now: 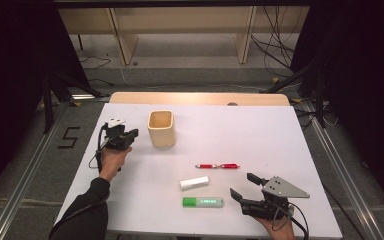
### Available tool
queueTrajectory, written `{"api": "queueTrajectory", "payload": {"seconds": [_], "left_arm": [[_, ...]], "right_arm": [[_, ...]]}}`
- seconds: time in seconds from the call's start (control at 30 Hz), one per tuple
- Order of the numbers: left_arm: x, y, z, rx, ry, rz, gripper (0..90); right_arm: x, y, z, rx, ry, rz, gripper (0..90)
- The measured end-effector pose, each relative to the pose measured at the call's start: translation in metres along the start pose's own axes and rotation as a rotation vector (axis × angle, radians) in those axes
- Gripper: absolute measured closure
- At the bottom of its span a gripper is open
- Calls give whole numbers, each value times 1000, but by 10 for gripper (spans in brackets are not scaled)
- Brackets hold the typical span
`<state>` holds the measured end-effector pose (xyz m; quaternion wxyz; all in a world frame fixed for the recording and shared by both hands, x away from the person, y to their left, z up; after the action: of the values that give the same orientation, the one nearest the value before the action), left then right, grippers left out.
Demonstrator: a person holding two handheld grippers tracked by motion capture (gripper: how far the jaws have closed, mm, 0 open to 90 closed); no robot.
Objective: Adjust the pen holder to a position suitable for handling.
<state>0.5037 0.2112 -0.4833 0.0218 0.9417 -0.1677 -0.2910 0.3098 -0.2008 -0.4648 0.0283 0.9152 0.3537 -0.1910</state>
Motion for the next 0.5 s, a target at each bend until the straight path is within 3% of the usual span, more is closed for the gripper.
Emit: {"api": "queueTrajectory", "payload": {"seconds": [0.27, 0.4, 0.5], "left_arm": [[17, 4, 1, -7, -31, 8, 895], [25, 9, -1, -31, -36, 32, 895], [29, 15, -2, -19, -49, 43, 896]], "right_arm": [[1, 0, 0, 0, -4, -3, 238], [1, 0, 0, -5, -6, -4, 238], [2, 1, 1, -2, -9, -3, 239]]}}
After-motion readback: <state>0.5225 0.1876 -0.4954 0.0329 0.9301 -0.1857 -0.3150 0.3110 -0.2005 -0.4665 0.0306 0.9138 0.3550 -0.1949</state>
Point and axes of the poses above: each handheld gripper's, and its own axes: x roughly forward along the jaws, z roughly out of its underside, y roughly to its right, the point moved 4 cm from there along x, roughly forward along the jaws
